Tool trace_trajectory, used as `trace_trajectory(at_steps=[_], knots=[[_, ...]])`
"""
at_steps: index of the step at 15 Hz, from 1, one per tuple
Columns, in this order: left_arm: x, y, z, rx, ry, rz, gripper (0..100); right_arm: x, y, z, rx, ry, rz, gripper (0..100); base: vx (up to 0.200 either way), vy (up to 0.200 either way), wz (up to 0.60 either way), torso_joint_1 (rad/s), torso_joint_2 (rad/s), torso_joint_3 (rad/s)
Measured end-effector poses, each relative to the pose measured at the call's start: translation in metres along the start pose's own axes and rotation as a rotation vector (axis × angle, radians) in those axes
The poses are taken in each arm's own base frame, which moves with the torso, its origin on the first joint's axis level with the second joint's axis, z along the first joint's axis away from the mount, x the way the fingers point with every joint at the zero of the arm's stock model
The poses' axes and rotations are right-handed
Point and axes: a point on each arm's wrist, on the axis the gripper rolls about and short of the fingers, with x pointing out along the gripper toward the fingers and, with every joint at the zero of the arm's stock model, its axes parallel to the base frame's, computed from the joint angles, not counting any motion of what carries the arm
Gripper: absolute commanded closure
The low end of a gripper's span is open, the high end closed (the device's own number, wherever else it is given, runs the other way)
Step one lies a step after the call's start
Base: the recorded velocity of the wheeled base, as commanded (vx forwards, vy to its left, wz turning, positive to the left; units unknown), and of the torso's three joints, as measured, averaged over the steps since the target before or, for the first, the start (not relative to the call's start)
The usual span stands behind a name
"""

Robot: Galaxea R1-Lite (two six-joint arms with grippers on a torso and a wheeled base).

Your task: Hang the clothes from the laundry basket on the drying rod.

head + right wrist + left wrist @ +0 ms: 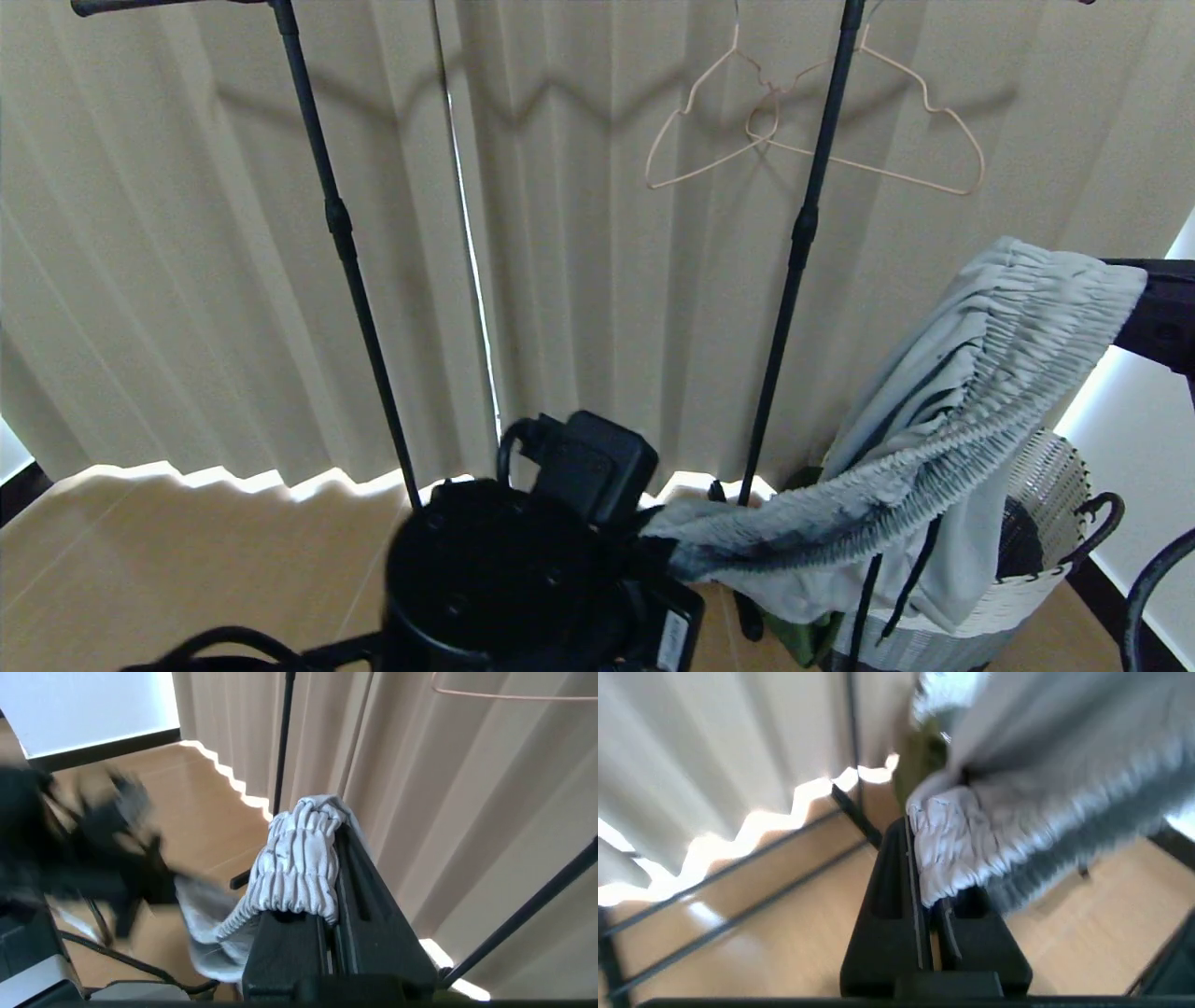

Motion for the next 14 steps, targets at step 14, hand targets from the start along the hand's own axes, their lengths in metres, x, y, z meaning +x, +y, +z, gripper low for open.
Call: trace_trajectory(at_steps=[14], knots=[[-0.155,0.103,0.149,-0.115,-0.260,0.067,100,0.058,-0.014,0.036,0.003,-0.230,0.043,100,0.000,0.000,0.00,0.000,0.00,0.000]])
